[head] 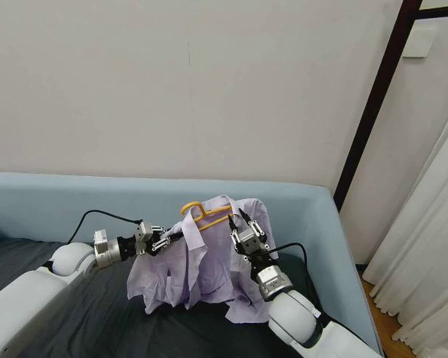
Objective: Pick up the clothes from the sofa and hang them on the clothes hanger.
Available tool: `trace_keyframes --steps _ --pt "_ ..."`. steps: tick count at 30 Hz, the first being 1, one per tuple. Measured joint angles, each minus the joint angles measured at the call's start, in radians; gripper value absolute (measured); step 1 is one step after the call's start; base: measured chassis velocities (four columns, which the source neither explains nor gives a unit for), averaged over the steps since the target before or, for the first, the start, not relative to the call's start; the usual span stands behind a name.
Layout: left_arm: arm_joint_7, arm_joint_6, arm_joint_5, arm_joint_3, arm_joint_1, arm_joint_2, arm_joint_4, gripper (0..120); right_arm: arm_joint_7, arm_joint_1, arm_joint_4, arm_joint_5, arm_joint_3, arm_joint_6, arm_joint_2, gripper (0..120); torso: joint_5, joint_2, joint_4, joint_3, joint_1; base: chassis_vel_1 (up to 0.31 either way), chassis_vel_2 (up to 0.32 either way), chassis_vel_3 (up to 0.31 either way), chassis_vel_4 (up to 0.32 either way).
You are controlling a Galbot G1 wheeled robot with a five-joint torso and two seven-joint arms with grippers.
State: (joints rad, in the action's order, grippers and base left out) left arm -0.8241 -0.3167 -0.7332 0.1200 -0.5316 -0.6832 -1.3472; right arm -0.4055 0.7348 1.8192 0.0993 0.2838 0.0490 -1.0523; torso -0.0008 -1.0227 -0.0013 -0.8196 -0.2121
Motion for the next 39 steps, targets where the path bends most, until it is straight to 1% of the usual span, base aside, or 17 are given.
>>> trace_keyframes --steps 2,3,4,7,8,12,13,15,20,26,33,34,35,36,37,39 --pt "0.000 -0.002 0.000 0.005 0.006 -0.005 0.006 7 0.021 0.006 -0.007 -0.002 -0.007 -0.031 -0.001 4 -0.0001 0.000 0.0000 0.000 0.000 0.000 0.000 0.000 0.000" --pt "-0.001 -0.002 0.000 0.007 0.007 -0.006 0.008 7 0.027 0.007 -0.012 -0.004 -0.008 -0.043 -0.003 1 0.0000 0.000 0.0000 0.000 0.000 0.000 0.000 0.000 0.000" --pt "-0.001 -0.002 0.000 0.007 0.007 -0.006 0.008 7 0.027 0.007 -0.012 -0.004 -0.008 -0.043 -0.003 1 0.0000 0.000 0.0000 0.000 0.000 0.000 0.000 0.000 0.000" --pt "-0.004 -0.003 0.001 0.010 0.013 -0.006 0.016 7 0.060 0.016 -0.023 -0.005 -0.016 -0.108 -0.005 0 0.0000 0.000 0.0000 0.000 0.000 0.000 0.000 0.000 0.000" --pt "-0.004 -0.003 0.001 0.010 0.013 -0.006 0.016 7 0.060 0.016 -0.023 -0.005 -0.016 -0.108 -0.005 0 0.0000 0.000 0.0000 0.000 0.000 0.000 0.000 0.000 0.000" --pt "-0.010 -0.003 0.001 0.015 0.028 -0.004 0.029 7 0.137 0.029 -0.033 0.011 -0.029 -0.208 -0.004 0 0.0000 0.000 0.0000 0.000 0.000 0.000 0.000 0.000 0.000" --pt "-0.010 -0.003 0.001 0.015 0.028 -0.004 0.029 7 0.137 0.029 -0.033 0.011 -0.029 -0.208 -0.004 0 0.0000 0.000 0.0000 0.000 0.000 0.000 0.000 0.000 0.000" --pt "-0.012 -0.005 0.001 0.018 0.036 -0.004 0.034 7 0.172 0.034 -0.044 0.022 -0.036 -0.247 -0.004 0 0.0000 0.000 0.0000 0.000 0.000 0.000 0.000 0.000 0.000" --pt "-0.016 -0.006 -0.002 0.021 0.047 -0.003 0.042 7 0.219 0.048 -0.050 0.028 -0.047 -0.268 0.005 0 -0.0001 0.000 0.0001 0.000 0.000 0.000 0.000 0.000 0.000" --pt "-0.020 -0.006 -0.009 0.028 0.062 0.001 0.044 7 0.225 0.057 -0.065 -0.004 -0.060 -0.277 0.014 0 0.0000 0.000 0.0000 0.000 0.000 0.000 0.000 0.000 0.000" --pt "-0.047 -0.006 -0.025 0.037 0.075 0.014 0.046 7 0.231 0.073 -0.067 -0.039 -0.069 -0.296 0.024 0 -0.0001 0.000 0.0000 0.000 0.000 0.000 0.000 0.000 0.000" --pt "-0.050 -0.006 -0.026 0.038 0.078 0.015 0.048 7 0.244 0.076 -0.066 -0.037 -0.066 -0.309 0.027 1 -0.0001 0.000 0.0000 0.000 0.000 0.000 0.000 0.000 0.000" --pt "-0.052 -0.006 -0.028 0.038 0.081 0.016 0.048 7 0.267 0.078 -0.066 -0.033 -0.065 -0.329 0.030 5 0.0000 0.000 0.0000 0.000 0.000 0.000 0.000 0.000 0.000" --pt "-0.052 -0.006 -0.028 0.038 0.081 0.016 0.048 7 0.267 0.078 -0.066 -0.033 -0.065 -0.329 0.030 5 0.0000 0.000 0.0000 0.000 0.000 0.000 0.000 0.000 0.000" --pt "-0.053 -0.006 -0.029 0.039 0.084 0.017 0.049 7 0.295 0.079 -0.066 -0.029 -0.065 -0.350 0.032 9 0.0000 0.000 0.0000 0.000 0.000 0.000 0.000 0.000 0.000" --pt "-0.054 -0.006 -0.033 0.039 0.089 0.020 0.050 7 0.398 0.083 -0.073 -0.019 -0.073 -0.422 0.038 20 0.0000 0.000 0.0000 0.000 0.000 0.000 0.000 0.000 0.000"
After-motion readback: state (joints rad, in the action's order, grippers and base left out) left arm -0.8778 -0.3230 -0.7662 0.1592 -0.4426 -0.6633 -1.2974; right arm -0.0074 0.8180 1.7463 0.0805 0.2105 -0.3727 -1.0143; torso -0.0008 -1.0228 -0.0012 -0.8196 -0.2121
